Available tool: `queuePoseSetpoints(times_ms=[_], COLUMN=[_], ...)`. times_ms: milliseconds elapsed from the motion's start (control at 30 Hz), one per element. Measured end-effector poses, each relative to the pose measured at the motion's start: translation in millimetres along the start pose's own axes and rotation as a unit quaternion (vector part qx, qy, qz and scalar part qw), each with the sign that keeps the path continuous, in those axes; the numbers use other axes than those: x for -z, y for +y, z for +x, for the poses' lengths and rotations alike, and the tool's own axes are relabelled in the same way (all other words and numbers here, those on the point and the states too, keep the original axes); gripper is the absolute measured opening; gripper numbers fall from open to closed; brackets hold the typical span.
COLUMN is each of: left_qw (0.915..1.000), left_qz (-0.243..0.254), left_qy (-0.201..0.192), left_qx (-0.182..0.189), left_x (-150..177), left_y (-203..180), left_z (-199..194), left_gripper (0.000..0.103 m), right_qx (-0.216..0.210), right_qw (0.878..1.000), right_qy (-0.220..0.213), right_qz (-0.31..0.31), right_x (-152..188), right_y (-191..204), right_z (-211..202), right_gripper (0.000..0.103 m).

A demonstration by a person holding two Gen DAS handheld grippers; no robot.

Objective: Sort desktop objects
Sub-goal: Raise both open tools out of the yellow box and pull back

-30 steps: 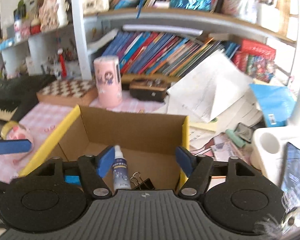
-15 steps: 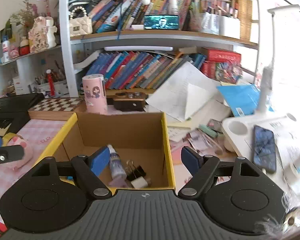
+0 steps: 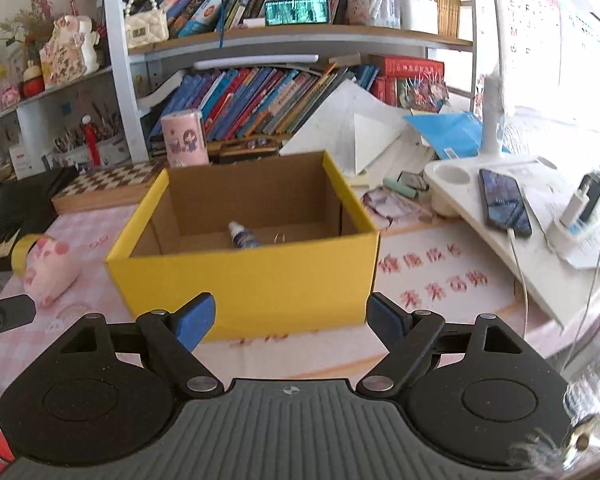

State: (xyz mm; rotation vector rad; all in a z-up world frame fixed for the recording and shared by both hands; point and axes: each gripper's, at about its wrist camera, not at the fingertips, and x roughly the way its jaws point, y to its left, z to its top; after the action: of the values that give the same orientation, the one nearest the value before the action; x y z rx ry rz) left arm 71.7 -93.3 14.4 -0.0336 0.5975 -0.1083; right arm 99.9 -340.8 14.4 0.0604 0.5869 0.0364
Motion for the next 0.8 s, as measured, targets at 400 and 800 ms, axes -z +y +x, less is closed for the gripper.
queuePoseSetpoints(times_ms=[400, 800], left_qw=[0.9998, 0.9984], left_qz=[0.0, -0.008], left_qy=[0.021, 0.05], left_qx=[0.001, -0.026], left_x=[31.7, 57.0], left_y=[38.6, 75.8], left_z=[-37.1, -57.6], left_gripper=[0.092, 0.092], right_qx=[-0.018, -0.081], right_qw=[0.999, 0.992], right_qy=[0.028, 0.086], right_qz=[-0.02, -0.037], right_x=[33.9, 64.8], right_y=[60.9, 118.1], right_z=[-23.9, -24.0], right_gripper=[0.084, 0.085])
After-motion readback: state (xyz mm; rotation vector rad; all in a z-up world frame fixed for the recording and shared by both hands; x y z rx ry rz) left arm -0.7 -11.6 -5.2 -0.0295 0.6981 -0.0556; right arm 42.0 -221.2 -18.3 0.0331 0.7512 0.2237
